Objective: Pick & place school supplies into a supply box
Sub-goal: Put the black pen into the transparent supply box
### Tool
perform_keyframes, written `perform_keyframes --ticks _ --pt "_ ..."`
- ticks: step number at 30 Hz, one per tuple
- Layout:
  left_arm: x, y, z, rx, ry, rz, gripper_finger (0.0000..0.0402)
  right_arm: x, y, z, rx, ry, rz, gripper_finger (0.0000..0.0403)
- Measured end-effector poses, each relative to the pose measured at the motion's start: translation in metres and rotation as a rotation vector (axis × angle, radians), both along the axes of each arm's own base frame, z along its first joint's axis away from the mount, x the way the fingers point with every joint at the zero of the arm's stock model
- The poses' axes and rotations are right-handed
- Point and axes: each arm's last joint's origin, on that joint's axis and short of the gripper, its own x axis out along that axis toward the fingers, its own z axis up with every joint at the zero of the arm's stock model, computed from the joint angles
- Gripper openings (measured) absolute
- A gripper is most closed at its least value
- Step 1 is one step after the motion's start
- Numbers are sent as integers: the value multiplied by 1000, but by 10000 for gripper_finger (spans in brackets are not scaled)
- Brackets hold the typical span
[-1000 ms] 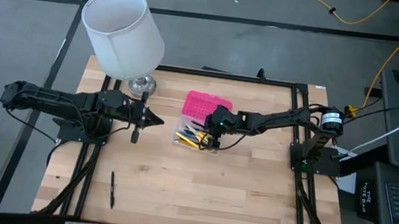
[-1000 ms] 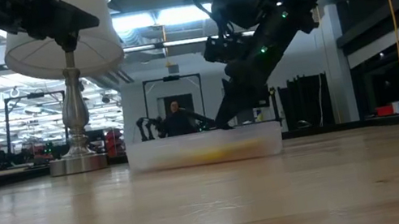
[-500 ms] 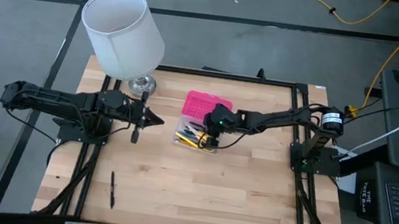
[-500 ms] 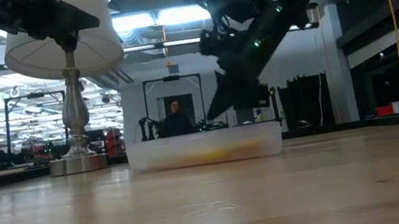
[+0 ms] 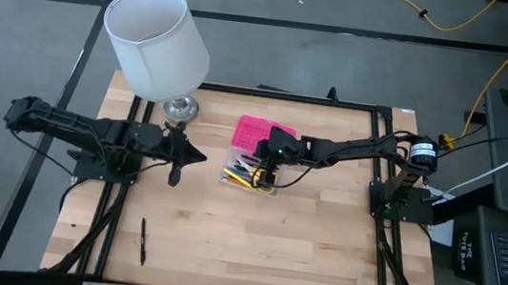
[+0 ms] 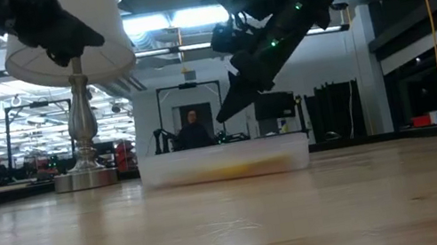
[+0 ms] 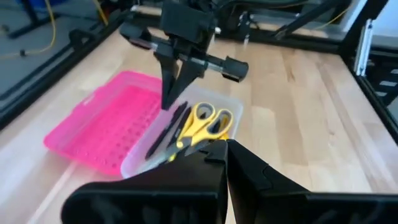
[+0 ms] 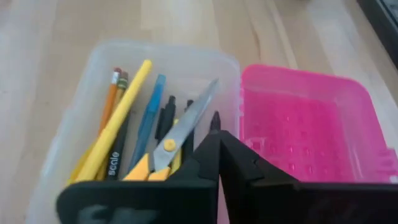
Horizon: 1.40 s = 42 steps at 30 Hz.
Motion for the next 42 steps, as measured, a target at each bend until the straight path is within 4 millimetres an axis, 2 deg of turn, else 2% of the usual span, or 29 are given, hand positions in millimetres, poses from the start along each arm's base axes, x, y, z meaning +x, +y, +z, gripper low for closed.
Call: perform_keyframes --ticks 8,13,17,23,31,42 --pt "12 -16 11 -122 233 191 1 -2 3 -5 -9 -42 54 5" --pt "17 -23 16 -338 424 316 2 -1 3 -3 -12 -66 54 18" --pt "19 -32 13 -540 641 433 3 -1 4 -4 -28 -58 72 26" --pt "19 -43 5 -675 897 622 3 -1 4 -4 -29 -57 75 19" --pt "12 -56 -3 -768 1040 792 3 -2 4 -5 -50 -39 94 7" --pt "5 -73 -3 -833 1025 890 4 -1 2 -3 -111 -44 135 27"
